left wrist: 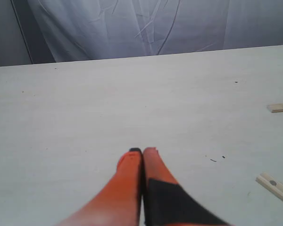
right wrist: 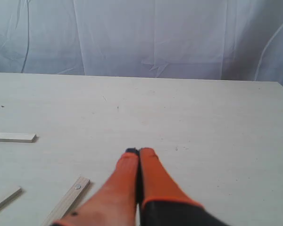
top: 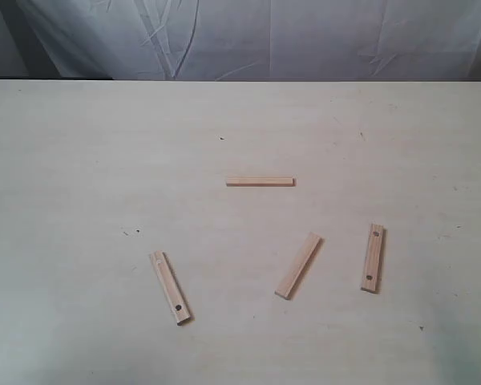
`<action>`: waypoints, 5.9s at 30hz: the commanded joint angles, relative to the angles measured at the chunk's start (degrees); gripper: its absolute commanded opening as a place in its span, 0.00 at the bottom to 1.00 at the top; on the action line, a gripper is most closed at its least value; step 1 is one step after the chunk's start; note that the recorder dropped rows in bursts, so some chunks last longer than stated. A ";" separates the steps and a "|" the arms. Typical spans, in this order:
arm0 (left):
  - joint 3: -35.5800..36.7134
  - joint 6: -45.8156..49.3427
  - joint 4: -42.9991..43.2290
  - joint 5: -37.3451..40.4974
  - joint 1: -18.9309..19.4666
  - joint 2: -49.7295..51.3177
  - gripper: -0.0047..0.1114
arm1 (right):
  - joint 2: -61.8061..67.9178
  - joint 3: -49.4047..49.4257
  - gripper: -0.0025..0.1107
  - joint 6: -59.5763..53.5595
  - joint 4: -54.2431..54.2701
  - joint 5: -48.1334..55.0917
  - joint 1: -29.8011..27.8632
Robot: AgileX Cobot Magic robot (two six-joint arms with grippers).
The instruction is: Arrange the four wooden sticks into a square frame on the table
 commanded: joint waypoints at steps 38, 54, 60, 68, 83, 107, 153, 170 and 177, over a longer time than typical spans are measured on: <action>0.22 -0.03 0.00 -0.66 0.03 -0.35 0.04 | -0.31 0.08 0.01 0.02 -0.19 -19.56 -0.14; 0.22 -0.03 0.00 -0.66 0.03 -0.35 0.04 | -0.31 0.08 0.01 0.12 -0.19 -18.50 -0.14; 0.22 -0.03 0.00 -0.66 0.03 -0.35 0.04 | 0.33 -5.55 0.01 -0.23 -0.31 -9.34 -0.14; 0.22 -0.03 0.00 -0.66 0.03 -0.35 0.04 | 13.06 -19.15 0.01 0.31 -0.24 13.70 -0.14; 0.22 -0.03 0.00 -0.66 0.03 -0.35 0.04 | 34.32 -23.69 0.01 2.87 0.71 20.60 -0.14; 0.22 -0.98 3.51 -28.20 0.03 -0.35 0.04 | 49.98 -23.69 0.01 7.61 7.23 -3.88 -0.14; -28.49 2.35 -9.66 19.05 0.03 35.59 0.04 | 49.98 -23.69 0.01 9.78 7.42 9.03 -0.14; -49.35 14.16 -18.04 29.39 -6.13 66.10 0.04 | 49.98 -23.69 0.01 12.00 5.53 18.92 -0.14; -57.24 -0.07 -8.39 25.22 -24.43 81.59 0.04 | 49.98 -23.69 0.01 12.00 5.78 18.92 -0.14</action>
